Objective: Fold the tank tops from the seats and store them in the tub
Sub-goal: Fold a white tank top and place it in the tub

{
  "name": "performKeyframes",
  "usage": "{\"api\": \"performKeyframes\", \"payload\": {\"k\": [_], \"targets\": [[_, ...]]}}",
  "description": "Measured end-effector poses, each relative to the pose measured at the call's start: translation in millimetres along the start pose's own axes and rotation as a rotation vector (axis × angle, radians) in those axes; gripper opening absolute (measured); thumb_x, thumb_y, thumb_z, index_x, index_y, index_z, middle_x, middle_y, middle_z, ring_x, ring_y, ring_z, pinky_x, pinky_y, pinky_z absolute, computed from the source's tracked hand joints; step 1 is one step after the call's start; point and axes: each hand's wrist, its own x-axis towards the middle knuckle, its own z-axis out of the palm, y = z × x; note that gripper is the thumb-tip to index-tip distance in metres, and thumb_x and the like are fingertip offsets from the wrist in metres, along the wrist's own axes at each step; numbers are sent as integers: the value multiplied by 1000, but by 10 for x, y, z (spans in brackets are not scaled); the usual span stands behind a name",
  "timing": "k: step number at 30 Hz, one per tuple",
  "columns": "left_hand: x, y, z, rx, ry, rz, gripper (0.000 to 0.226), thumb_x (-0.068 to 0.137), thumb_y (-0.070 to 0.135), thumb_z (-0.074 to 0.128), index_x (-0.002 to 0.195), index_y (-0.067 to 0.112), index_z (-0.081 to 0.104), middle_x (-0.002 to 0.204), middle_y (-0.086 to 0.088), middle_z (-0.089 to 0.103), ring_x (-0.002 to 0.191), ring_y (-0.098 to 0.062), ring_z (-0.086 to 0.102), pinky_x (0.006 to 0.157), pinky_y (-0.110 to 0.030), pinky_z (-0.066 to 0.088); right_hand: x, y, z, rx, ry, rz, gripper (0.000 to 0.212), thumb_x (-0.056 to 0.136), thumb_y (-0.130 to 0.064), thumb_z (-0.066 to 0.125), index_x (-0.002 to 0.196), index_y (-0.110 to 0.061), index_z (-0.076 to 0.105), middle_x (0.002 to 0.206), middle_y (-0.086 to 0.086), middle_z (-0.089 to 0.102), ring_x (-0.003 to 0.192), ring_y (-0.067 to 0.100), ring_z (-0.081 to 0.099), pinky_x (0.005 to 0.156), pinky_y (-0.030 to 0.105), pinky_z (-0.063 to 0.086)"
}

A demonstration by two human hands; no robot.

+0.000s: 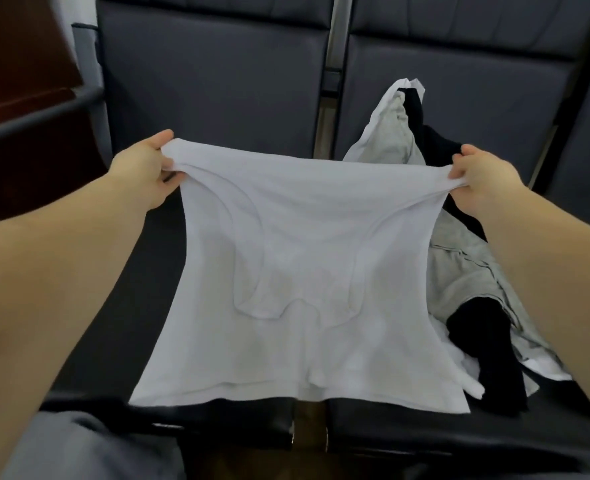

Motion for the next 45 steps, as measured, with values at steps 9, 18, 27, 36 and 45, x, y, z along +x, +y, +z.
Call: {"api": "performKeyframes", "payload": {"k": [9, 18, 27, 36, 45], "targets": [[-582, -70, -597, 102, -94, -11, 55, 91, -14, 33, 124, 19, 63, 116, 0, 58, 103, -16, 58, 92, -31, 50, -591, 331, -477, 56, 47, 117, 58, 91, 15, 36, 140, -15, 47, 147, 0, 45, 138, 17, 37, 113, 33, 32], [-1254, -354, -1277, 316, -182, -179, 50, 86, -10, 31, 123, 13, 55, 122, -9, 55, 106, -22, 57, 89, -34, 45, -1335, 846, -840, -94, 69, 174, 55, 85, 18, 30, 123, -11, 58, 138, 6, 52, 131, 22, 43, 102, 31, 38], [-1586, -752, -1231, 1368, -154, -135, 40, 102, 16, 40, 141, 17, 48, 147, -12, 39, 120, -26, 46, 101, -30, 38, -1904, 1354, -746, -848, -145, -23, 28, 91, 6, 44, 84, -6, 68, 90, 5, 61, 90, 21, 51, 80, 24, 40], [-1582, -823, -1456, 1287, -19, -60, 63, 86, 52, 61, 120, -1, 55, 100, -13, 57, 83, -24, 51, 69, -33, 40, -2164, 1419, -294, -1624, -89, -386, 31, 92, -21, 41, 117, -21, 59, 121, 7, 53, 115, 28, 43, 96, 37, 32], [-1563, -956, -1390, 1404, -164, -120, 43, 79, 44, 74, 91, 8, 55, 91, -8, 59, 84, -22, 58, 69, -31, 45, -2802, 1477, 1036, -1009, -572, -653, 27, 93, -35, 53, 116, -21, 57, 116, -1, 58, 109, 19, 48, 94, 32, 40]]}}
